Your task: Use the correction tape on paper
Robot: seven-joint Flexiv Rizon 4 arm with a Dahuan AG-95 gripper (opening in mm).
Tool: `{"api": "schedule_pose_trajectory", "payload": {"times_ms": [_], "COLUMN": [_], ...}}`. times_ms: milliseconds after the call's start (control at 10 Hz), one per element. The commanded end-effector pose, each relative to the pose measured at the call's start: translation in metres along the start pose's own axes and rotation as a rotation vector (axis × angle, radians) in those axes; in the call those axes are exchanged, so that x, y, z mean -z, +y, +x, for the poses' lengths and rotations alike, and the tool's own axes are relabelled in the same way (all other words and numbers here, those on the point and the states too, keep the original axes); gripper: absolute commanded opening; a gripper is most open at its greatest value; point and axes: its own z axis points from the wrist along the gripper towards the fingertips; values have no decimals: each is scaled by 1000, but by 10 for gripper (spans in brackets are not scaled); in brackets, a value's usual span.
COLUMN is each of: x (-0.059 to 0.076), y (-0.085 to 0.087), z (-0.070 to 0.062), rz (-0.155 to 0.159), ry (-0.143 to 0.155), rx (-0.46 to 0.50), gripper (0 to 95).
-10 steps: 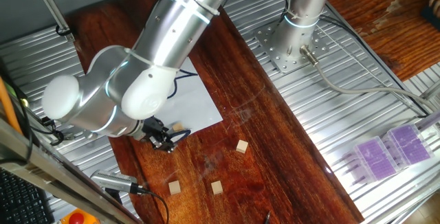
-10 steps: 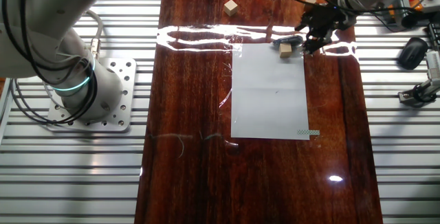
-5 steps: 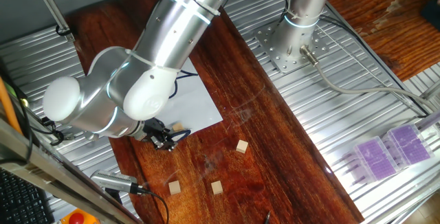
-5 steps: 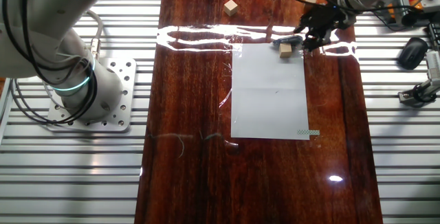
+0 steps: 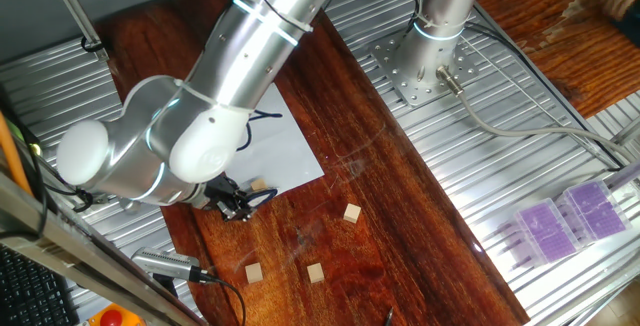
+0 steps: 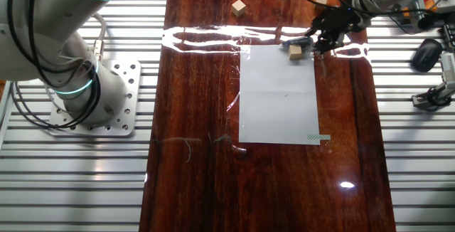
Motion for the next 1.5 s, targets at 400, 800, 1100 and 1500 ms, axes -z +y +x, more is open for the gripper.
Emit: {"api": "schedule_pose_trajectory", "payload": {"times_ms": [400,800,1100,1500], "x": [1,1,-1,-4], "y": [0,0,0,0], "z": [3,3,5,7], "rz": [9,10,5,4], "ry": [-3,4,41,65], "rx": [4,17,35,36], "gripper": [380,380,570,570]}}
